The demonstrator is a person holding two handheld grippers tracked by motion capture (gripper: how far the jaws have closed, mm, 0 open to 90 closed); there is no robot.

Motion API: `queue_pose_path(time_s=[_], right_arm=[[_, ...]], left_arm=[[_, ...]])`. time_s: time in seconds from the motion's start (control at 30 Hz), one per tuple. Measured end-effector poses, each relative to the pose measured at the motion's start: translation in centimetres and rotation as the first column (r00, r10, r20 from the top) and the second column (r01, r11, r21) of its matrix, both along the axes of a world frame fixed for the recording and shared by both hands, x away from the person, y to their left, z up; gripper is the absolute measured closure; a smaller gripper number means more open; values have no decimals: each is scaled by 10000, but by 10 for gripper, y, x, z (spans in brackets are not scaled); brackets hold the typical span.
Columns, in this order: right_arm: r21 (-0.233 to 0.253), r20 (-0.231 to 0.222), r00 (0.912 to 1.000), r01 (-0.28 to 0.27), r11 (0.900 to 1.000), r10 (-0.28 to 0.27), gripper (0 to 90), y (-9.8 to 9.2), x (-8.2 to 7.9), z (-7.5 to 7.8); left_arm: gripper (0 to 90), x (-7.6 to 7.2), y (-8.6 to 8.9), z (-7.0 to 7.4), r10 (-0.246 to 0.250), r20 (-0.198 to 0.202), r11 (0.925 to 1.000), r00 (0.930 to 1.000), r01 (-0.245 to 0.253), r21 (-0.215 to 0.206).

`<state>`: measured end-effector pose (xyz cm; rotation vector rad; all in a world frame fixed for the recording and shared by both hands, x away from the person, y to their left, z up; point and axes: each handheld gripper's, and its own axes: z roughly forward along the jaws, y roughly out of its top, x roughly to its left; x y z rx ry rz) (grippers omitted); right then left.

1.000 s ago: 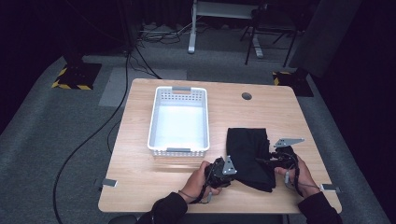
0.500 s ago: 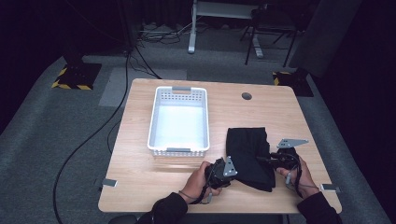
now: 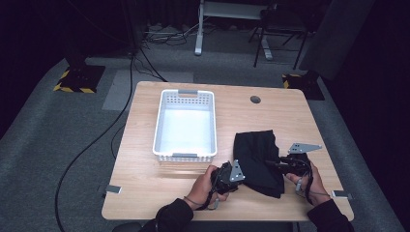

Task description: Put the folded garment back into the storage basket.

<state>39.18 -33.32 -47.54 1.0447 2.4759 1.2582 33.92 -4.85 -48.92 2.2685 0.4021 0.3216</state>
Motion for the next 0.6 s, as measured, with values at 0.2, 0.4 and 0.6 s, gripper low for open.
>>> queue_pose_path(time_s=[0.2, 0.4, 0.6], right_arm=[[75, 171, 9999, 13, 10000, -14, 684, 0, -2, 5], [-13, 471, 9989, 79, 10000, -78, 684, 1, -3, 12], [68, 683, 9974, 226, 9997, -230, 685, 0, -7, 17]], left_arm=[[747, 1, 2, 6, 42, 31, 10000, 10000, -42, -79], [743, 3, -1, 9, 5, -48, 10000, 10000, -5, 14], [746, 4, -2, 20, -42, 188, 10000, 9998, 41, 28]])
